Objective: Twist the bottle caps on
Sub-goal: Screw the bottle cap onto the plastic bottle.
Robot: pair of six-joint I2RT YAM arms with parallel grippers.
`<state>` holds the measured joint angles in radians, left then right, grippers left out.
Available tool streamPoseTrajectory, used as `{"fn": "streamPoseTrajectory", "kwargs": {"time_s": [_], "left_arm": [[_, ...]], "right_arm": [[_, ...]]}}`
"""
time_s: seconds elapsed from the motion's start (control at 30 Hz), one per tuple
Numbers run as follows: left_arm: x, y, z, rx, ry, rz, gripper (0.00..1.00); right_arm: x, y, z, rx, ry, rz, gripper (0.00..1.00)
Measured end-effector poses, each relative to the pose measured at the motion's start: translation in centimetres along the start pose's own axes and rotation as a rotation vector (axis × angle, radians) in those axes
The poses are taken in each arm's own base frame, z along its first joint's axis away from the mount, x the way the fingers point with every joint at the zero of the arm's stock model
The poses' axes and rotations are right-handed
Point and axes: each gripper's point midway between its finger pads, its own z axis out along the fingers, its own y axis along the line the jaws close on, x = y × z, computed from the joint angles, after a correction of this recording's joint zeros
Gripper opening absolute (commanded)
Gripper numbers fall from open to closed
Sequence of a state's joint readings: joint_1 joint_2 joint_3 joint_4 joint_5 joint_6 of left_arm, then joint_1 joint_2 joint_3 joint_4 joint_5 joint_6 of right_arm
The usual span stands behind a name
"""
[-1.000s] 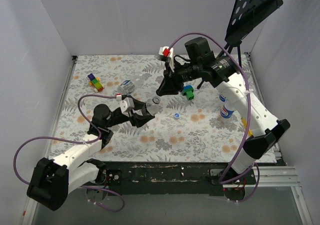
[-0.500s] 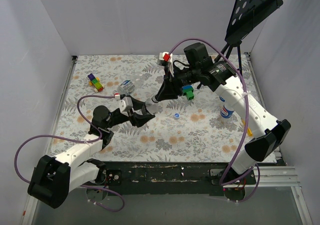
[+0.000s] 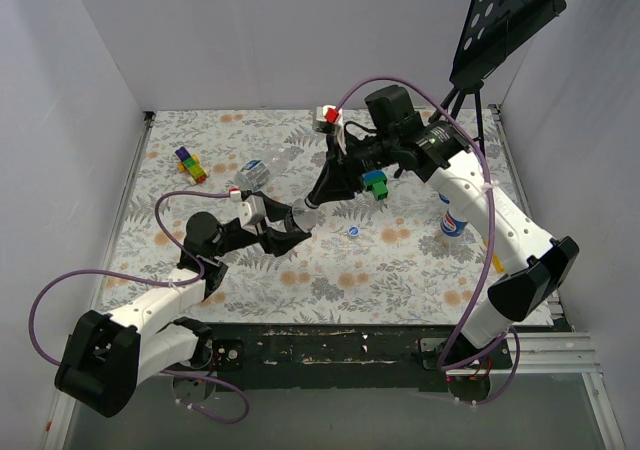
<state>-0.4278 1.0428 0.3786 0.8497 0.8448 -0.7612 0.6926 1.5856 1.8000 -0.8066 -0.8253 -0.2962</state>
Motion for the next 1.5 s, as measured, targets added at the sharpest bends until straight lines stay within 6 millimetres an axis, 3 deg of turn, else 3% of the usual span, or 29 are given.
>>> {"fn": "streamPoseTrajectory", "kwargs": {"time_s": [0.5,1.0,1.5], "left_arm": [[1.5,-1.4,-0.4,0.066,0.061,-0.040,0.06],[0.7,-3.1,-0.8,0.152,0.044,-0.169,0.05],[-1.5,0.1,1.4,0.151,-0.037,-0.088,0.05]], "right_arm": [[1.8,0.8,0.9,-0.069,0.121,-0.038,0.01],[1.2,2.0,1.1,-0.152,0.086,-0.167,0.01],[-2.1,0.2,-0.1,-0.125,-0.013,-0.229,0.01]]}}
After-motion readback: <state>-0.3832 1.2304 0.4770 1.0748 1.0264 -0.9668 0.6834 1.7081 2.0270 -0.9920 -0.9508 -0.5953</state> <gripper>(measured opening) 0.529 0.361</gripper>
